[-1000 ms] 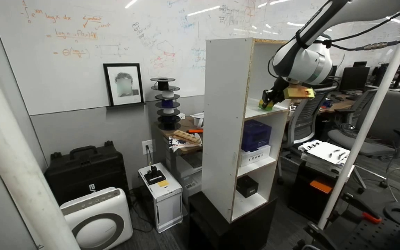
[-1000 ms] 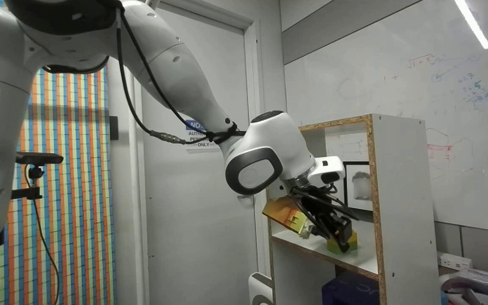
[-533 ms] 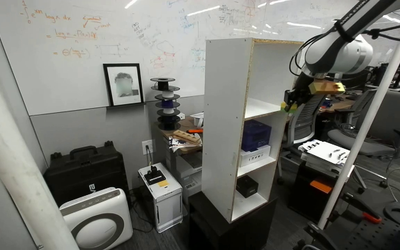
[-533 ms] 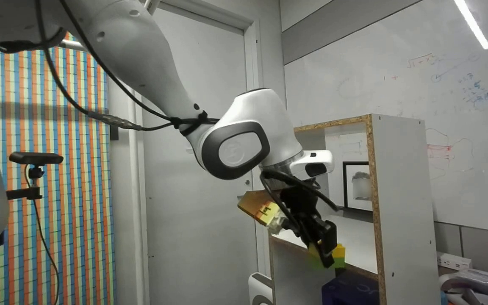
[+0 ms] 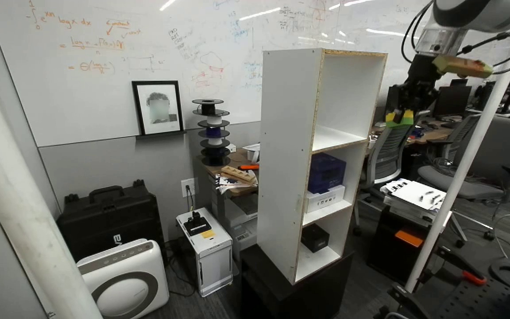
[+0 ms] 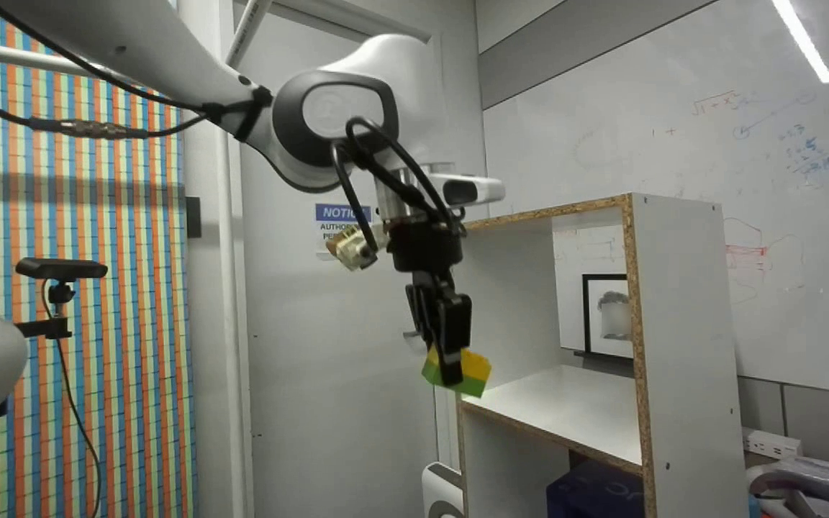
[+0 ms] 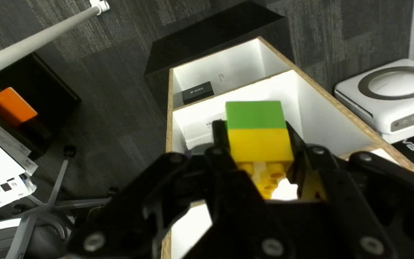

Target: Put the yellow sponge on the topmost surface of the shelves

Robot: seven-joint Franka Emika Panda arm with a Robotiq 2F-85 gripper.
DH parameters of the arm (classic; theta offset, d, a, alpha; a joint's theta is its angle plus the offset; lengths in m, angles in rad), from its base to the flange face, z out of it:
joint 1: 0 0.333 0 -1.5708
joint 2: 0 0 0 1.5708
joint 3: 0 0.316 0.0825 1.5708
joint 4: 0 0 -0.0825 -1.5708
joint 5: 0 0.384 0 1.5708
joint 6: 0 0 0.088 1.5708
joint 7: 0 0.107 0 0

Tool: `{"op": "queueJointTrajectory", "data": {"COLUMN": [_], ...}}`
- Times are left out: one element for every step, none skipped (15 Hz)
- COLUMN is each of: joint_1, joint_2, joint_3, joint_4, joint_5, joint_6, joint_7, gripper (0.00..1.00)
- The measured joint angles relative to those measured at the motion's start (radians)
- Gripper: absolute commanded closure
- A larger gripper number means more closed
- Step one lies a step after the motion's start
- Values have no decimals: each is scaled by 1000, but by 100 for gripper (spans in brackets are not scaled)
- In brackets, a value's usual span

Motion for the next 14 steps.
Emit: {"op": "queueJointTrajectory", "data": {"joint_1": [0,0,0,0,-1,-1,-2,-5,-10,-17,-25,-30,-34,-40], "joint_2": [-43,-83,-118,-147,-168,-180,-182,-176,-161,-136,-102,-60,-11,41], "joint_3": [8,17,25,33,42,50,58,64,71,76,80,83,81,73], "joint_4": [21,45,72,103,139,181,224,259,289,314,339,362,395,440], "joint_5": [19,40,67,81,90,93,94,94,93,92,92,92,92,92], "joint_6": [-33,-53,-62,-63,-62,-59,-46,-17,18,54,83,103,106,97], "joint_7": [6,18,32,49,71,97,121,144,165,182,197,209,214,214], "gripper": [86,86,86,86,85,85,85,85,85,85,85,85,85,85]}}
